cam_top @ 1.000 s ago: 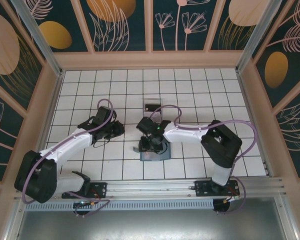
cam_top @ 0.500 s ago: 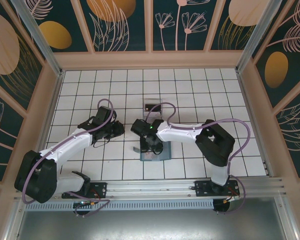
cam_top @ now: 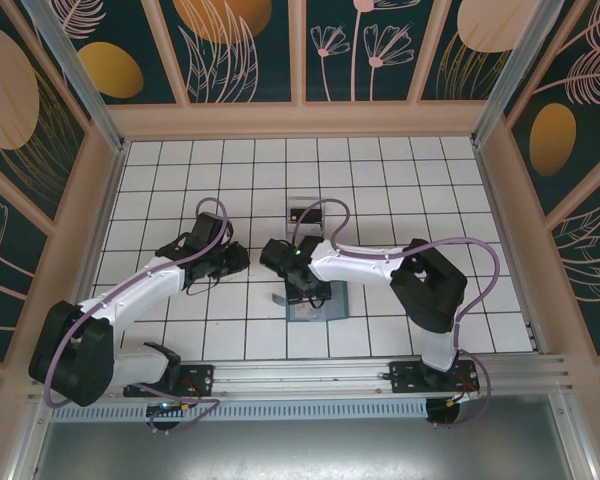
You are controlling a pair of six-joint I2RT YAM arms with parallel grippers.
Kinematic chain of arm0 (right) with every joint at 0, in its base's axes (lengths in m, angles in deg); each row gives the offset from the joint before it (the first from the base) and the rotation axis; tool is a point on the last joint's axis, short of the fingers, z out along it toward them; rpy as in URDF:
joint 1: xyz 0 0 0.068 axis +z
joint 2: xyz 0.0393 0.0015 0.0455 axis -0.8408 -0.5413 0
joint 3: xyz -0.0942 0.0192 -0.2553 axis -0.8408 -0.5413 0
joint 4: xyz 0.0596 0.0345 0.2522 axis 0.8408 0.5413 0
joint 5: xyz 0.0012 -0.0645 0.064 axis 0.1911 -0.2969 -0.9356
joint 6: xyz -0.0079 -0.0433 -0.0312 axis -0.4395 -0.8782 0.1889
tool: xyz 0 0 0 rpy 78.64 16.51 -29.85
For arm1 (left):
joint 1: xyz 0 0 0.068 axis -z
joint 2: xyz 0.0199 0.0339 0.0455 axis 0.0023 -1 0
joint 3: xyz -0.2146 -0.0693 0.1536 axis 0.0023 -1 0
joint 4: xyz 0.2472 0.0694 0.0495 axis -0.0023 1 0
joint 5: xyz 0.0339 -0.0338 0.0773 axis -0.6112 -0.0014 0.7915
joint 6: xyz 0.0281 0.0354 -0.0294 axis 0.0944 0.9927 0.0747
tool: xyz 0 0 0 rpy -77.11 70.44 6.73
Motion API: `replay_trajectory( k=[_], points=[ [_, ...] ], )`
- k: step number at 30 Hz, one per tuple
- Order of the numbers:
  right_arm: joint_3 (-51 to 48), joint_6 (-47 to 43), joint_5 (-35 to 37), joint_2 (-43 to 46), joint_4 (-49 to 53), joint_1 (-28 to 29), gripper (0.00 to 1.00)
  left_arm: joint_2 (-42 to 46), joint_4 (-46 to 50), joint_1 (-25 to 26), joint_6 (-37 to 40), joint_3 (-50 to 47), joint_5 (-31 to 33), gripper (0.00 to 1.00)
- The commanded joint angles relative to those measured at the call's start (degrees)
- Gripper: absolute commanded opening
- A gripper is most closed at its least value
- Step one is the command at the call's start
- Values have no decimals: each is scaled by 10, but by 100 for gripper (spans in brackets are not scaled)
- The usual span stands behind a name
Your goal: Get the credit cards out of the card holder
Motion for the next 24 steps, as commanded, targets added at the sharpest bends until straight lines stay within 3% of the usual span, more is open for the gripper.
replay_trajectory(
  k=[1,14,24],
  points=[
    [20,5,45,-7,49,8,55,-1,10,-2,7,16,-4,21],
    [40,20,98,-3,111,15,59,-5,9,-2,7,17,-8,21],
    [12,23,99,9,110,13,61,-7,4,-3,4,16,-17,22]
  ],
)
